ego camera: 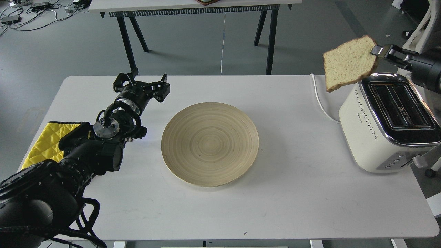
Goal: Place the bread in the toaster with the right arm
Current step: 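Lower the bread slice into the toaster slot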
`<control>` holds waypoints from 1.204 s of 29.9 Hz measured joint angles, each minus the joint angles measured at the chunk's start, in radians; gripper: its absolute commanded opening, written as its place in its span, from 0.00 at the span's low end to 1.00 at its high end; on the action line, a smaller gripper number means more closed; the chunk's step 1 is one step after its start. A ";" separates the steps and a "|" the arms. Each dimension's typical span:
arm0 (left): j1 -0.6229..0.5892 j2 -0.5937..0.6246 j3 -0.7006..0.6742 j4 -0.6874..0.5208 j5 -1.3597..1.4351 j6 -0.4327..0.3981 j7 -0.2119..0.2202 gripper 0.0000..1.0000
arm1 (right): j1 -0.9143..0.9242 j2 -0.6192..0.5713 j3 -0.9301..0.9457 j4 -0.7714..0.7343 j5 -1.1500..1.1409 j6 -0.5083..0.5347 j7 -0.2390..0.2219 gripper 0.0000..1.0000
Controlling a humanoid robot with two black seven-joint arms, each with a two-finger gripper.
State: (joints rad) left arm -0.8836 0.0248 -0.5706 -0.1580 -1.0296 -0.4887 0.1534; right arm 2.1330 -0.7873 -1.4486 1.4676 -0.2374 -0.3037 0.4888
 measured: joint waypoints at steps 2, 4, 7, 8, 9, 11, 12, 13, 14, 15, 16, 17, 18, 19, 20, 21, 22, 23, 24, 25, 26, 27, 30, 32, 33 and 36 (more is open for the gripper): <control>0.000 0.000 0.000 0.000 0.000 0.000 0.000 1.00 | 0.044 0.000 -0.055 0.000 -0.001 -0.004 0.000 0.02; 0.000 0.000 0.000 0.000 0.000 0.000 0.000 1.00 | 0.090 0.001 -0.111 0.003 -0.002 -0.005 0.000 0.02; 0.000 0.000 0.000 0.000 0.000 0.000 0.000 1.00 | 0.150 0.005 -0.194 0.010 -0.003 -0.004 0.000 0.02; 0.000 0.000 0.000 0.000 0.000 0.000 0.000 1.00 | 0.162 0.010 -0.217 0.015 -0.003 -0.003 0.000 0.02; 0.000 0.000 0.000 0.000 0.000 0.000 0.000 1.00 | 0.169 0.014 -0.237 0.020 -0.005 -0.003 0.000 0.02; 0.000 0.000 0.000 0.000 0.000 0.000 0.000 1.00 | 0.178 0.020 -0.270 0.026 -0.017 -0.002 0.000 0.02; 0.000 0.000 0.000 0.000 0.000 0.000 0.000 1.00 | 0.184 0.022 -0.288 0.029 -0.026 -0.002 0.000 0.02; 0.000 0.000 0.000 0.000 0.000 0.000 0.000 1.00 | 0.189 0.022 -0.303 0.033 -0.031 -0.002 0.000 0.02; 0.000 0.000 0.000 0.000 0.000 0.000 0.000 1.00 | 0.196 0.023 -0.321 0.038 -0.036 -0.002 0.000 0.02; 0.000 0.000 0.000 0.000 0.000 0.000 0.000 1.00 | 0.203 0.024 -0.337 0.043 -0.039 -0.002 0.000 0.02; 0.000 0.000 0.000 0.000 0.000 0.000 0.000 1.00 | 0.209 0.024 -0.350 0.048 -0.041 -0.002 0.000 0.02; 0.000 0.000 0.000 0.000 0.000 0.000 0.000 1.00 | 0.215 0.024 -0.362 0.054 -0.042 -0.002 0.000 0.02; 0.000 0.000 0.000 0.000 0.000 0.000 0.000 1.00 | 0.222 0.025 -0.375 0.060 -0.043 -0.001 0.000 0.02; 0.000 0.000 0.000 0.000 0.000 0.000 0.000 1.00 | 0.227 0.025 -0.385 0.065 -0.044 -0.002 0.000 0.02; 0.000 0.000 0.000 0.000 0.000 0.000 0.000 1.00 | 0.233 0.026 -0.394 0.071 -0.044 -0.002 0.000 0.02; 0.000 0.000 0.000 0.000 0.000 0.000 0.000 1.00 | 0.239 0.026 -0.404 0.075 -0.045 -0.001 0.000 0.02; 0.000 0.000 0.000 0.000 0.000 0.000 0.000 1.00 | 0.245 0.026 -0.413 0.078 -0.046 -0.002 0.000 0.02; 0.000 0.000 0.000 0.000 0.000 0.000 0.000 1.00 | 0.252 0.026 -0.422 0.081 -0.046 -0.001 0.000 0.02; 0.000 0.000 0.000 0.000 0.000 0.000 0.000 1.00 | 0.258 0.026 -0.433 0.083 -0.046 0.000 0.000 0.02; 0.000 0.000 0.000 0.000 0.000 0.000 0.000 1.00 | 0.261 0.026 -0.440 0.084 -0.046 0.001 0.000 0.02; 0.000 0.000 0.000 0.000 0.000 0.000 0.000 1.00 | 0.263 0.026 -0.445 0.085 -0.046 0.002 0.000 0.02; 0.000 0.000 0.000 0.000 0.000 0.000 0.000 1.00 | 0.265 0.026 -0.448 0.086 -0.046 0.003 0.000 0.02; 0.000 0.000 0.000 0.000 0.000 0.000 0.000 1.00 | 0.266 0.026 -0.453 0.096 -0.051 0.007 0.000 0.02; 0.000 0.000 0.000 0.000 0.000 0.000 0.000 1.00 | 0.266 0.027 -0.453 0.107 -0.059 0.007 0.000 0.02; 0.000 0.000 0.000 0.000 0.000 0.000 0.000 1.00 | 0.266 0.027 -0.454 0.113 -0.062 0.007 0.000 0.02; 0.000 0.001 0.000 0.000 0.000 0.000 0.000 1.00 | 0.266 0.027 -0.453 0.123 -0.064 0.008 0.000 0.02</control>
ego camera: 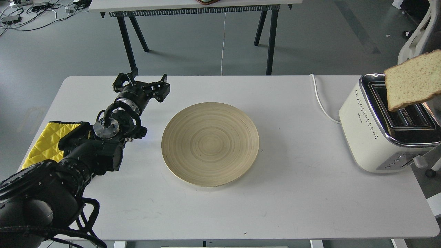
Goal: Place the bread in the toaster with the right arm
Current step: 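Lower the bread slice into the toaster slot, then release the bread and raise the right gripper away from the toaster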
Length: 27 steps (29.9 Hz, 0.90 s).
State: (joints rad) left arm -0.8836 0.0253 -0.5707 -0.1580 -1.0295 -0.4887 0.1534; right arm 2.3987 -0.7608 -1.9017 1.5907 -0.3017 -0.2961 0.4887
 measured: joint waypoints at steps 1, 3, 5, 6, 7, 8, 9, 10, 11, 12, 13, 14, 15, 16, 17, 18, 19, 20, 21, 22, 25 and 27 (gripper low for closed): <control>0.000 0.000 0.000 0.000 0.000 0.000 0.000 1.00 | -0.001 0.000 0.001 0.003 0.000 0.000 0.000 0.02; 0.000 0.000 0.000 0.000 0.000 0.000 0.000 1.00 | -0.002 0.000 0.002 0.009 -0.001 0.000 0.000 0.03; 0.000 0.000 0.000 0.000 0.000 0.000 0.000 1.00 | -0.004 0.000 0.002 0.013 -0.002 0.000 0.000 0.03; 0.000 0.000 0.000 0.000 0.000 0.000 0.000 1.00 | -0.005 0.000 0.002 0.014 -0.003 0.001 0.000 0.03; 0.000 0.000 0.000 0.000 0.000 0.000 0.000 1.00 | -0.006 0.000 0.002 0.015 -0.003 0.001 0.000 0.03; 0.000 0.000 0.000 0.000 0.000 0.000 0.000 1.00 | -0.006 0.000 0.002 0.016 -0.004 0.001 0.000 0.03; 0.000 0.000 0.000 0.000 0.000 0.000 0.000 1.00 | -0.007 0.000 0.001 0.018 -0.005 0.001 0.000 0.03; 0.000 0.000 0.000 0.000 0.000 0.000 0.000 1.00 | -0.008 0.000 0.001 0.020 -0.007 0.002 0.000 0.03; 0.000 0.000 0.000 0.000 0.000 0.000 0.000 1.00 | -0.009 0.000 0.000 0.021 -0.011 0.002 0.000 0.03; 0.000 0.000 0.000 0.000 0.000 0.000 0.000 1.00 | -0.009 0.000 0.000 0.022 -0.016 0.002 0.000 0.03; 0.000 -0.001 0.000 0.000 0.000 0.000 0.000 1.00 | -0.010 0.000 0.000 0.024 -0.022 0.002 0.000 0.03; 0.000 -0.001 0.000 0.000 0.000 0.000 0.000 1.00 | -0.011 0.000 0.000 0.028 -0.027 0.003 0.000 0.03; 0.000 -0.001 0.000 0.000 0.000 0.000 0.000 1.00 | -0.014 0.000 0.000 0.031 -0.031 0.004 0.000 0.03; 0.000 -0.001 0.000 0.000 0.000 0.000 0.000 1.00 | -0.016 0.000 0.000 0.033 -0.034 0.007 0.000 0.03; 0.000 -0.001 0.000 0.000 0.000 0.000 0.000 1.00 | -0.019 0.000 -0.001 0.034 -0.036 0.010 0.000 0.03; 0.000 -0.001 0.000 0.000 0.000 0.000 0.000 1.00 | -0.021 0.000 -0.001 0.035 -0.037 0.014 0.000 0.03; 0.000 -0.001 0.000 0.000 0.000 0.000 0.000 1.00 | -0.023 0.000 -0.001 0.035 -0.038 0.018 0.000 0.03; 0.000 -0.001 0.000 0.000 0.000 0.000 0.000 1.00 | -0.026 0.000 -0.001 0.035 -0.038 0.021 0.000 0.03; 0.000 -0.001 0.000 0.000 0.000 0.000 0.000 1.00 | -0.028 0.000 -0.001 0.035 -0.039 0.022 0.000 0.04; 0.000 -0.001 0.000 0.000 0.000 0.000 0.000 1.00 | -0.032 0.000 -0.001 0.036 -0.039 0.024 0.000 0.05; 0.000 -0.001 0.000 0.000 0.000 0.000 0.000 1.00 | -0.047 -0.001 0.000 0.036 -0.039 0.025 0.000 0.19; 0.000 -0.001 0.000 0.000 0.000 0.000 0.000 1.00 | -0.057 -0.001 0.006 0.036 -0.038 0.025 0.000 0.38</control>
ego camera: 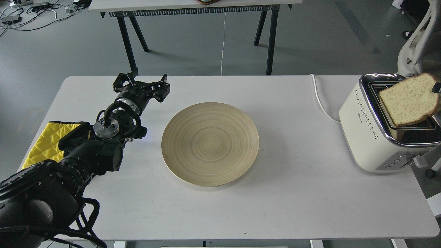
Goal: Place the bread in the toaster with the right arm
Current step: 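Release the bread and raise the right gripper away from the toaster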
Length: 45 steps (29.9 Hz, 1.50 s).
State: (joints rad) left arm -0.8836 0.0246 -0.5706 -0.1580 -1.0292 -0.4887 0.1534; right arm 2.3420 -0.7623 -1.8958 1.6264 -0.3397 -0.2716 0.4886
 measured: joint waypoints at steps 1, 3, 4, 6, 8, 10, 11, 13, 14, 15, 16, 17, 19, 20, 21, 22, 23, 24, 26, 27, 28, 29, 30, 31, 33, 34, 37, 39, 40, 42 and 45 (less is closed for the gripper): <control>0.000 0.000 0.000 0.000 0.000 0.000 0.000 1.00 | -0.004 0.000 0.003 0.000 0.002 -0.001 0.000 0.46; 0.000 0.000 0.000 0.000 0.000 0.000 0.000 1.00 | -0.014 0.000 0.014 -0.001 0.009 -0.004 0.000 0.61; 0.000 0.000 0.000 0.000 0.000 0.000 0.000 1.00 | -0.019 0.000 0.020 -0.001 0.012 -0.006 0.000 0.69; 0.000 0.001 0.000 0.000 0.000 0.000 0.000 1.00 | -0.029 -0.002 0.038 -0.003 0.016 -0.009 0.000 0.97; 0.000 0.001 0.000 0.000 0.000 0.000 0.000 1.00 | -0.035 -0.003 0.053 -0.006 0.020 -0.011 0.000 1.00; 0.000 0.001 0.000 0.000 0.000 0.000 0.000 1.00 | -0.038 -0.004 0.064 -0.010 0.024 -0.011 0.000 1.00; 0.000 0.001 0.000 0.000 -0.001 0.000 0.000 1.00 | -0.039 -0.004 0.069 -0.012 0.026 -0.010 0.000 1.00; 0.000 0.001 0.000 0.000 -0.001 0.000 0.000 1.00 | -0.042 -0.006 0.087 -0.014 0.030 -0.010 0.000 1.00; 0.000 0.001 0.000 0.000 -0.001 0.000 0.000 1.00 | -0.044 -0.007 0.100 -0.015 0.031 -0.010 0.000 1.00; 0.000 0.000 0.000 0.000 -0.001 0.000 0.000 1.00 | -0.047 -0.009 0.119 -0.017 0.032 -0.010 0.000 1.00; 0.000 0.000 0.000 0.000 -0.001 0.000 0.000 1.00 | -0.051 -0.012 0.144 -0.019 0.033 -0.010 0.000 1.00; 0.000 0.000 0.000 0.000 -0.001 0.000 0.000 1.00 | -0.054 -0.016 0.172 -0.022 0.039 -0.010 0.000 1.00; 0.000 0.000 0.000 0.000 -0.001 0.000 0.000 1.00 | -0.071 -0.047 0.260 -0.029 0.075 -0.013 0.000 1.00; 0.000 0.000 0.000 0.000 -0.001 0.000 0.000 1.00 | -0.083 -0.068 0.310 -0.030 0.101 -0.013 0.000 1.00; 0.000 0.000 0.000 0.000 -0.001 0.000 0.000 1.00 | -0.102 -0.095 0.373 -0.032 0.134 -0.013 0.000 1.00; 0.000 0.000 0.000 0.000 0.000 0.000 0.000 1.00 | -0.128 -0.120 0.444 -0.033 0.167 -0.013 0.000 1.00; 0.000 0.000 0.000 0.000 0.000 0.000 0.000 1.00 | -0.156 -0.139 0.508 -0.033 0.191 -0.013 0.000 1.00; 0.000 0.000 0.000 0.000 0.000 0.000 0.000 1.00 | -0.196 -0.155 0.586 -0.036 0.214 -0.013 0.000 1.00; 0.000 0.000 0.000 0.000 0.000 0.000 0.000 1.00 | -0.283 -0.172 0.740 -0.054 0.242 -0.015 0.000 1.00; 0.000 0.000 0.000 0.000 0.000 0.000 0.000 1.00 | -0.334 -0.177 0.823 -0.065 0.257 -0.015 0.000 0.99; 0.000 0.000 0.000 0.000 0.000 0.000 0.000 1.00 | -0.389 -0.182 0.913 -0.073 0.279 -0.015 0.000 0.99; 0.000 0.000 0.000 0.000 0.000 0.000 0.000 1.00 | -0.442 -0.185 0.997 -0.078 0.306 -0.015 0.000 1.00; 0.000 0.000 0.000 0.000 0.000 0.000 0.000 1.00 | -0.510 -0.186 1.100 -0.084 0.346 -0.013 0.000 1.00; 0.000 0.000 0.000 0.000 0.000 0.000 0.000 1.00 | -0.583 -0.184 1.205 -0.092 0.385 -0.009 0.000 1.00; 0.000 0.000 0.000 0.000 0.000 0.000 0.000 1.00 | -0.737 -0.166 1.412 -0.120 0.436 -0.001 0.000 1.00; 0.000 0.000 0.000 0.000 0.000 0.000 0.000 1.00 | -0.820 -0.146 1.520 -0.138 0.449 0.007 0.000 1.00; 0.000 0.000 0.000 0.000 0.000 0.000 0.000 1.00 | -1.046 -0.066 1.797 -0.198 0.461 0.069 0.000 1.00; 0.000 0.000 0.000 0.000 0.000 0.000 0.000 1.00 | -1.163 -0.017 1.935 -0.242 0.467 0.146 0.000 1.00; 0.000 0.000 0.000 0.000 0.000 0.000 0.000 1.00 | -1.211 0.009 1.990 -0.268 0.472 0.197 0.000 1.00; 0.000 0.000 0.000 0.000 0.000 0.000 0.000 1.00 | -1.279 0.065 2.055 -0.330 0.488 0.298 0.000 1.00; 0.000 0.000 0.000 0.000 0.000 0.000 0.000 1.00 | -1.346 0.162 2.089 -0.448 0.554 0.478 0.000 1.00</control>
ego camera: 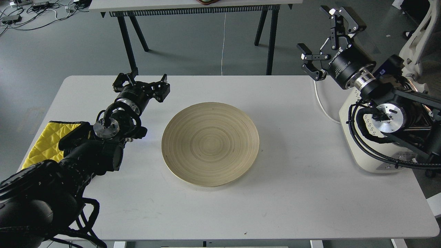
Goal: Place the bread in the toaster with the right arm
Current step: 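Release the bread and raise the right gripper away from the toaster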
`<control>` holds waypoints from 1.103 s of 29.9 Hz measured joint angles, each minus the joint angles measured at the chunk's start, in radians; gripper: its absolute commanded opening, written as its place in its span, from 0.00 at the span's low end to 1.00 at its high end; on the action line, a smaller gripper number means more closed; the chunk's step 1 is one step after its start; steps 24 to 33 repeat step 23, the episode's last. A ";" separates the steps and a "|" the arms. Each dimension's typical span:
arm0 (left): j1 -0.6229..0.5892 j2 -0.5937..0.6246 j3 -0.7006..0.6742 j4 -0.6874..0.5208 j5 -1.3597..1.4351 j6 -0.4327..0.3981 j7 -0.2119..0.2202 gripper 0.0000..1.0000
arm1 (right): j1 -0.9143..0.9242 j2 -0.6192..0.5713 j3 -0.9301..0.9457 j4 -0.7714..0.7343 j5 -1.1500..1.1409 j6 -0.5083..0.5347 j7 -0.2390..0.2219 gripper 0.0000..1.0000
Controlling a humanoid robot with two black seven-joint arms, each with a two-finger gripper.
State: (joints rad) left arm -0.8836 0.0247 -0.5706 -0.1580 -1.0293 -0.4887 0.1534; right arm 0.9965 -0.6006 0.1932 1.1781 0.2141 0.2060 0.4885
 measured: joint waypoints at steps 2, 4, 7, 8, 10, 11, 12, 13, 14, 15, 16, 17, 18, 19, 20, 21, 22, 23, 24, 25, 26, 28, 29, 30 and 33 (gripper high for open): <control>0.000 0.000 0.000 0.000 0.000 0.000 0.000 1.00 | -0.031 0.044 0.005 -0.076 0.048 0.121 0.000 1.00; 0.000 0.000 0.000 0.000 0.000 0.000 0.000 1.00 | -0.064 0.094 0.008 -0.152 0.092 0.224 0.000 1.00; 0.000 0.000 0.000 0.000 -0.001 0.000 0.000 1.00 | -0.110 0.153 0.009 -0.232 0.129 0.274 0.000 1.00; 0.000 0.000 0.000 0.000 -0.001 0.000 0.000 1.00 | -0.122 0.164 0.009 -0.245 0.133 0.279 0.000 1.00; 0.000 0.000 0.000 0.000 -0.001 0.000 0.000 1.00 | -0.142 0.179 0.009 -0.259 0.137 0.282 0.000 1.00; 0.000 0.000 0.000 0.000 -0.001 0.000 0.000 1.00 | -0.149 0.188 0.009 -0.263 0.137 0.282 0.000 1.00; 0.000 0.000 0.000 0.000 -0.001 0.000 0.000 1.00 | -0.155 0.201 0.008 -0.267 0.137 0.283 0.000 1.00; 0.000 0.000 0.000 0.000 -0.001 0.000 0.000 1.00 | -0.162 0.213 0.007 -0.272 0.137 0.283 0.000 1.00; 0.000 0.000 0.000 0.000 -0.001 0.000 0.000 1.00 | -0.169 0.225 0.005 -0.277 0.137 0.283 0.000 1.00; 0.000 0.000 0.000 0.000 -0.001 0.000 0.000 1.00 | -0.176 0.235 0.005 -0.281 0.137 0.283 0.000 1.00; 0.000 0.000 0.000 0.000 -0.001 0.000 0.000 1.00 | -0.180 0.241 0.005 -0.284 0.137 0.283 0.000 1.00; 0.000 0.000 0.000 0.000 -0.001 0.000 0.000 1.00 | -0.183 0.246 0.005 -0.286 0.136 0.283 0.000 1.00; 0.000 0.000 0.000 0.000 -0.001 0.000 0.000 1.00 | -0.185 0.250 0.005 -0.287 0.135 0.283 0.000 1.00; 0.000 0.000 0.000 0.000 0.000 0.000 0.000 1.00 | -0.185 0.252 0.005 -0.288 0.134 0.283 0.000 1.00; 0.000 0.000 0.000 0.000 0.000 0.000 0.000 1.00 | -0.186 0.253 0.005 -0.289 0.133 0.283 0.000 1.00; 0.000 0.000 0.000 0.000 0.000 0.000 0.000 1.00 | -0.186 0.254 0.004 -0.289 0.132 0.283 0.000 1.00; 0.000 0.000 0.000 0.000 0.000 0.000 0.000 1.00 | -0.186 0.254 0.004 -0.289 0.130 0.283 0.000 1.00; 0.000 0.000 0.000 0.000 0.000 0.000 0.000 1.00 | -0.186 0.254 0.004 -0.290 0.129 0.283 0.000 1.00; 0.000 0.000 0.000 0.000 0.000 0.000 0.000 1.00 | -0.186 0.254 0.004 -0.290 0.129 0.283 0.000 1.00; 0.000 0.000 0.000 0.000 0.000 0.000 0.000 1.00 | -0.186 0.254 0.004 -0.290 0.129 0.283 0.000 1.00; 0.000 0.000 0.000 0.000 0.000 0.000 0.000 1.00 | -0.186 0.254 0.004 -0.290 0.129 0.283 0.000 1.00; 0.000 0.000 0.000 0.000 0.000 0.000 0.000 1.00 | -0.186 0.254 0.004 -0.290 0.129 0.283 0.000 1.00; 0.000 0.000 0.000 0.000 0.000 0.000 0.000 1.00 | -0.186 0.254 0.004 -0.290 0.129 0.283 0.000 1.00; 0.000 0.000 0.000 0.000 0.000 0.000 0.000 1.00 | -0.186 0.254 0.004 -0.290 0.129 0.283 0.000 1.00; 0.000 0.000 0.000 0.000 0.000 0.000 0.000 1.00 | -0.186 0.254 0.004 -0.290 0.129 0.283 0.000 1.00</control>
